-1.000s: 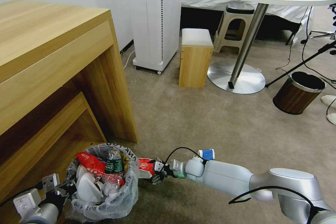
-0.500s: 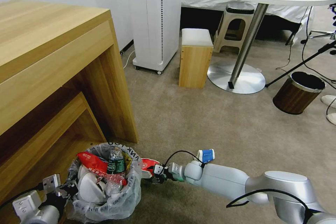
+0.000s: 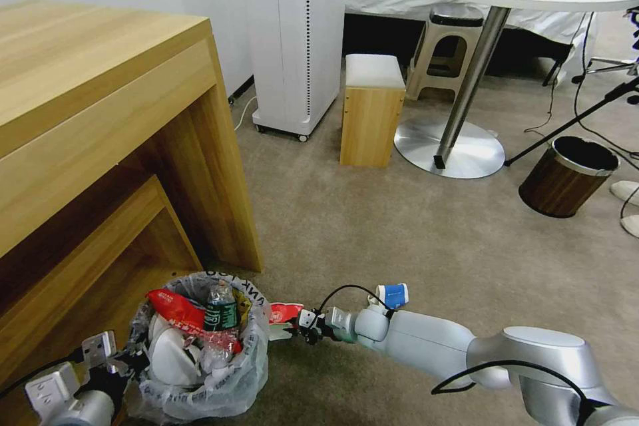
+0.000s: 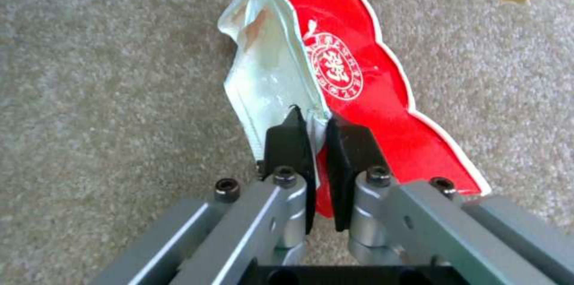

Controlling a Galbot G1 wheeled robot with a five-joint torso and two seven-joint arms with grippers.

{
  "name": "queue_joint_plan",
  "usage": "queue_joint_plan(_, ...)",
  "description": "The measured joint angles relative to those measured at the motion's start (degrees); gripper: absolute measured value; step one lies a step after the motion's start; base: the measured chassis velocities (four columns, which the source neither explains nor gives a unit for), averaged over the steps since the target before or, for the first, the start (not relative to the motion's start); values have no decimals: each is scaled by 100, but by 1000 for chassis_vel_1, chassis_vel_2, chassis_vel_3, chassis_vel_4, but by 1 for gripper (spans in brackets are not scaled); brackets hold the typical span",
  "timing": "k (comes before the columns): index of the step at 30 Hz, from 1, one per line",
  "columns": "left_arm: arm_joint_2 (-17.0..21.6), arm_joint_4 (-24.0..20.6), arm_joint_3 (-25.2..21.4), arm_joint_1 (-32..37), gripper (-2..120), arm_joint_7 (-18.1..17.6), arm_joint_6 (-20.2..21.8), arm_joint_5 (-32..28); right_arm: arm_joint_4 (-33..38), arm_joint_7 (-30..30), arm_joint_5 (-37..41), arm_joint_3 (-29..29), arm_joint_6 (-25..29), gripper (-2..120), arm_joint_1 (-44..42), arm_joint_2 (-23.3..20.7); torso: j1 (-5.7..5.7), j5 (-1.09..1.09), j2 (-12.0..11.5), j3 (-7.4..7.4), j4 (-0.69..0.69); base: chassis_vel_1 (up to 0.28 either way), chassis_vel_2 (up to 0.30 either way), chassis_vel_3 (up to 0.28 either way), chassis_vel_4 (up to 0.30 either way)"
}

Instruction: Pick up the trash bin and place the garbage on the floor into it.

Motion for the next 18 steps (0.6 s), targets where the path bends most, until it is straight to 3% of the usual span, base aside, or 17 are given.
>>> queue_joint_plan(6,54,37,9,-43,1,-3,0,-33,-22,13,15,3,22,3,-41,28,0,0,0,0,0,0,0,0,0)
queue_joint_plan(13,116,139,-2,-113,1,-15,4,-69,448,11,165,101,48,3,6,-276,0,1,0,0,3,0,0,0,0)
queue_joint_plan(18,226,403,12,-324,1,-76,37,-131,1319,-1,362,603,332,3,57,-1405,0,-3,-1,0,-4,0,0,0,0)
